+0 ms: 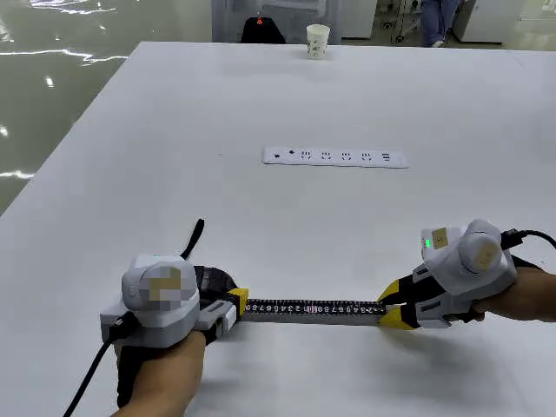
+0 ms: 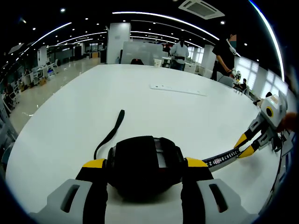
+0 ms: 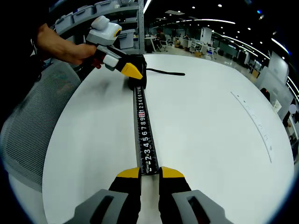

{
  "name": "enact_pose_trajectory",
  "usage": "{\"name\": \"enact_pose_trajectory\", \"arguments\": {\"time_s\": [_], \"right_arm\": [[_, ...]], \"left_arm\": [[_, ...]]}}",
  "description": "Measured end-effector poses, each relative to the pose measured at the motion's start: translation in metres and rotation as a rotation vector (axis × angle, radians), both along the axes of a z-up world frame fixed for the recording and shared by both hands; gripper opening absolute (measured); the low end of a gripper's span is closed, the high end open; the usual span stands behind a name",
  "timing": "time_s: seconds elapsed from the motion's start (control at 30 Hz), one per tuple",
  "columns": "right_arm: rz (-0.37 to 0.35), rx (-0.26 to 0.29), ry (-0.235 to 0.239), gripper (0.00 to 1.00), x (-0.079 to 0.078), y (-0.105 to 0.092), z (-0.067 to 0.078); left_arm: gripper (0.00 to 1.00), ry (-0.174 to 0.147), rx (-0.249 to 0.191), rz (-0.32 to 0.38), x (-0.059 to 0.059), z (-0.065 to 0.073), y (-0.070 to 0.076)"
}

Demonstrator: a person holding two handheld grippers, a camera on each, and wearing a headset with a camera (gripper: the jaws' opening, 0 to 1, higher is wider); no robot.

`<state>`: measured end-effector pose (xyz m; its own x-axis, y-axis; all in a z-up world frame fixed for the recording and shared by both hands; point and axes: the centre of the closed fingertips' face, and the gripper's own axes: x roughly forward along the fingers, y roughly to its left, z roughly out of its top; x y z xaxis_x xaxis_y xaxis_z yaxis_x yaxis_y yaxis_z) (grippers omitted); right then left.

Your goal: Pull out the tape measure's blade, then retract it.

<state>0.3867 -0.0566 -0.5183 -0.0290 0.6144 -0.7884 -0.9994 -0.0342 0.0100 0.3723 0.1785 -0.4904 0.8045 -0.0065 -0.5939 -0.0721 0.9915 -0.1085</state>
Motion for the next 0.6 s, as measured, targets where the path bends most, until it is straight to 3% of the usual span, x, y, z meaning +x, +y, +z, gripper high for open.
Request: {"name": "enact_pose_trajectory", "arguments": {"time_s": [0.6], "right_arm": [[0.007, 0.006, 0.000, 0.10, -0.0004, 0.0100, -0.0001]], "left_arm": [[0.59, 0.002, -0.006, 0.001, 0.0004, 0.0002, 0.0015]]}}
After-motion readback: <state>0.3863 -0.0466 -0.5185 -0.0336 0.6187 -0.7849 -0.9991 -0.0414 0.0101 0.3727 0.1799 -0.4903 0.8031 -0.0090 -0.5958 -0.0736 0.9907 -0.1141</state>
